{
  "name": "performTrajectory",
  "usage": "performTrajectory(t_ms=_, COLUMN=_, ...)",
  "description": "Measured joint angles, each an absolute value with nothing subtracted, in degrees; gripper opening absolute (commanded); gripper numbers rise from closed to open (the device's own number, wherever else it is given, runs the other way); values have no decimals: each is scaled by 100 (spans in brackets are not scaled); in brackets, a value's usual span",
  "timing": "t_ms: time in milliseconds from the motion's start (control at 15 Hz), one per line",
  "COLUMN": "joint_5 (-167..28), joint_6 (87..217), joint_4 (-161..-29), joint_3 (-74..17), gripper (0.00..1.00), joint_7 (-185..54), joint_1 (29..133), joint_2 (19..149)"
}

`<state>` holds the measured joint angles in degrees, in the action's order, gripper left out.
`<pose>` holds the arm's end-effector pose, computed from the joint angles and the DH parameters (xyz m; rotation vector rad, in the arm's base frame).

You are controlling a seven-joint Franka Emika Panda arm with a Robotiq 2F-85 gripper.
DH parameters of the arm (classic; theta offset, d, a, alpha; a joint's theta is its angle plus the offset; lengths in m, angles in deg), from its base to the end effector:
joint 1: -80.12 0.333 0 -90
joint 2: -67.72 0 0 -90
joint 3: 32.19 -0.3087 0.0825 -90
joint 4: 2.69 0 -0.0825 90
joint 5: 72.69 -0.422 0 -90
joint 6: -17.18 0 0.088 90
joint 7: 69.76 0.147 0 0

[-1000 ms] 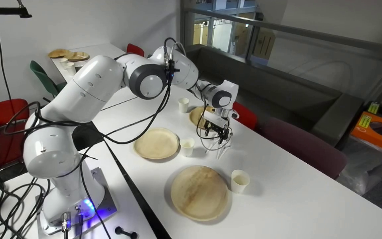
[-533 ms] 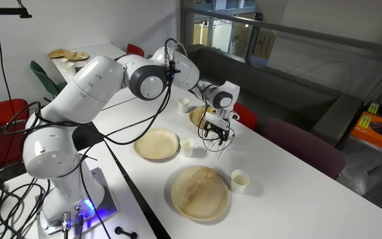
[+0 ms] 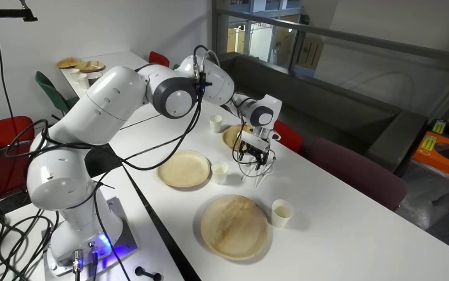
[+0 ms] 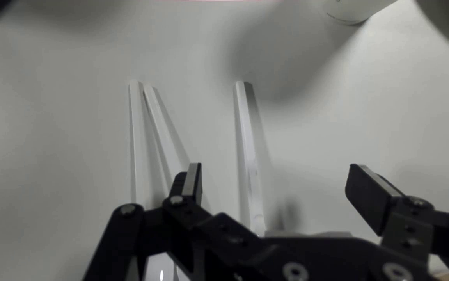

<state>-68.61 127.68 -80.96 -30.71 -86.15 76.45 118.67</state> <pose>0.7039 -0.0691 0.0936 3.0549 0.3658 -0.5222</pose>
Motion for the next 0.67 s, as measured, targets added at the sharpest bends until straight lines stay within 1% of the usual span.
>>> performTrajectory(t_ms=467, joint_5=-6861, joint_6=12785, joint_4=-7953, joint_3=-3073, gripper=100, joint_7=-8615, joint_1=7645, joint_2=12048)
performTrajectory(t_ms=533, joint_5=-6861, joint_6=12787, joint_4=-7939, joint_3=-3073, gripper=88, joint_7=-8615, joint_1=7645, joint_2=12068)
performTrajectory(t_ms=600, joint_5=-6861, joint_6=12789, joint_4=-7923, joint_3=-3073, gripper=72, joint_7=-8615, joint_1=7645, joint_2=12089)
performTrajectory(t_ms=667, joint_5=-6861, joint_6=12793, joint_4=-7920, joint_3=-3073, gripper=67, joint_7=-8615, joint_1=7644, joint_2=12101)
